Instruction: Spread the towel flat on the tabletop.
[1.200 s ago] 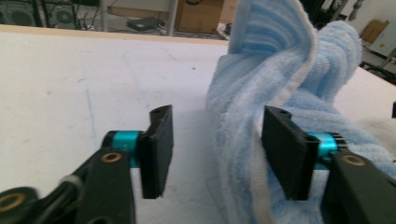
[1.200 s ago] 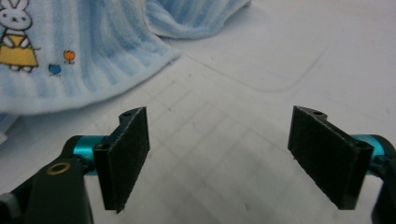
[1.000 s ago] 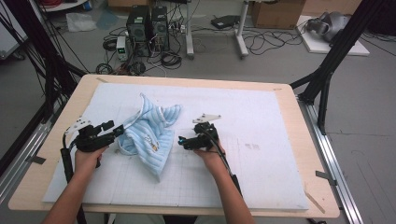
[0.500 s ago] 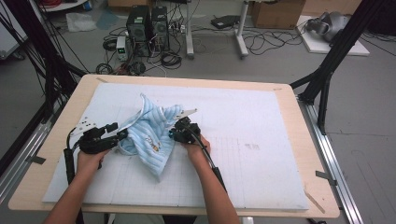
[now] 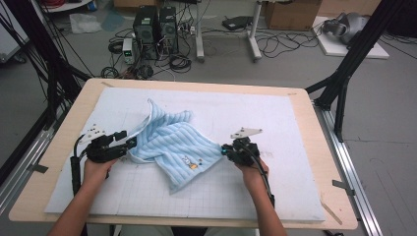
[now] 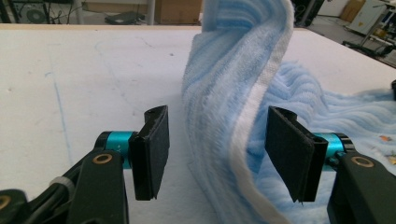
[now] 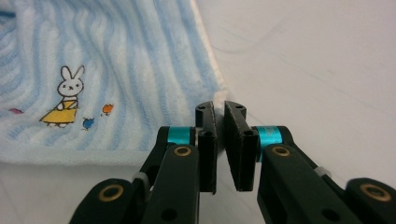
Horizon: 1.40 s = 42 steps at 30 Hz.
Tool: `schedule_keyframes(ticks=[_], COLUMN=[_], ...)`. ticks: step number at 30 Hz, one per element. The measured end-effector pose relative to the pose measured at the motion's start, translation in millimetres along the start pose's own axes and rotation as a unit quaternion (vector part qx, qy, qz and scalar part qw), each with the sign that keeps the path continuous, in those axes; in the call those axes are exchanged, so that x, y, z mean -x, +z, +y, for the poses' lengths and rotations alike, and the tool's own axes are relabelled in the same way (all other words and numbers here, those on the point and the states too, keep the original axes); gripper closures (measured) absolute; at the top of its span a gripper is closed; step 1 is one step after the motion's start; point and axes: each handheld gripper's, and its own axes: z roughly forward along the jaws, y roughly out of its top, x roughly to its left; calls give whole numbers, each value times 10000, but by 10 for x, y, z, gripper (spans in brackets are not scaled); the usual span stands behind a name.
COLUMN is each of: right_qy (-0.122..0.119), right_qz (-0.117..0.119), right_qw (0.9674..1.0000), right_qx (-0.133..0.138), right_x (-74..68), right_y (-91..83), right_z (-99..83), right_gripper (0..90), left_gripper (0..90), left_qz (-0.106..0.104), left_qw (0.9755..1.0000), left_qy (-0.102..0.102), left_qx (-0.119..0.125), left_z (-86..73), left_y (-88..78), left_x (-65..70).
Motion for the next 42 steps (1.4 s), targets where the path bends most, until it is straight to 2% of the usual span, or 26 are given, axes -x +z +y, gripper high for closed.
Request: schedule_keyframes(ticks=[3,5,8,9,10,11,14,16,18,19,20,23,25,27,28,29,30,31,34,35,36,37,39,42], right_qy=[68,103,157,157,148,138,89,182,273,345,414,532,494,312,218,218,-26,-129,-186,-145,-112,-148,-141,-344], right_qz=[-99,-196,-349,-349,-490,-541,-779,-739,-680,-653,-648,-389,-237,-114,-51,-51,92,193,339,417,514,523,657,675], right_qw=[9999,9997,9989,9989,9978,9975,9953,9963,9973,9972,9966,9958,9965,9977,9984,9984,9993,9993,9992,9989,9981,9980,9970,9960], right_qx=[-9,-95,-271,-271,-421,-441,-565,-396,-81,110,280,635,633,584,520,520,359,289,-42,-172,-311,-336,-372,-480], right_x=[55,92,132,132,148,156,152,148,146,146,145,131,92,34,0,0,-69,-93,-122,-113,-108,-110,-119,-181], right_y=[-174,-262,-359,-359,-406,-435,-522,-569,-599,-600,-590,-476,-336,-166,-84,-84,84,165,347,375,387,375,309,178], right_z=[-139,-249,-425,-425,-520,-551,-578,-576,-533,-501,-462,-318,-197,-70,-9,-9,93,129,159,143,120,90,44,-29], right_gripper=[834,833,834,834,833,833,827,738,578,481,424,374,369,378,414,414,505,545,698,766,799,823,834,836], left_gripper=[408,408,405,405,400,394,366,364,358,356,354,349,350,349,349,349,348,346,346,346,346,347,347,347], left_qz=[-22,-38,-60,-62,-70,-60,-45,-52,-58,-63,-63,-93,-102,-125,-125,-138,-154,-170,-199,-199,-215,-215,-194,-172], left_qw=[10000,10000,9999,9999,9999,9999,9999,9999,9999,9999,9999,9999,9999,9998,9998,9998,9998,9997,9996,9996,9994,9994,9995,9996], left_qy=[79,61,65,93,101,108,103,107,108,102,102,123,128,134,134,126,141,149,214,214,252,252,229,220], left_qx=[-19,-28,-59,-66,-85,-72,-47,4,35,47,47,39,32,26,26,33,21,34,-22,-22,-61,-61,-65,-45], left_z=[4,-1,-3,-3,-2,-1,13,27,35,38,38,38,37,35,35,34,35,35,29,29,25,25,20,23], left_y=[20,36,44,48,53,57,60,57,56,57,57,63,65,72,72,72,70,72,88,88,91,91,94,87], left_x=[32,38,45,50,64,72,97,111,119,124,124,133,136,140,140,143,143,156,178,178,189,189,188,184])
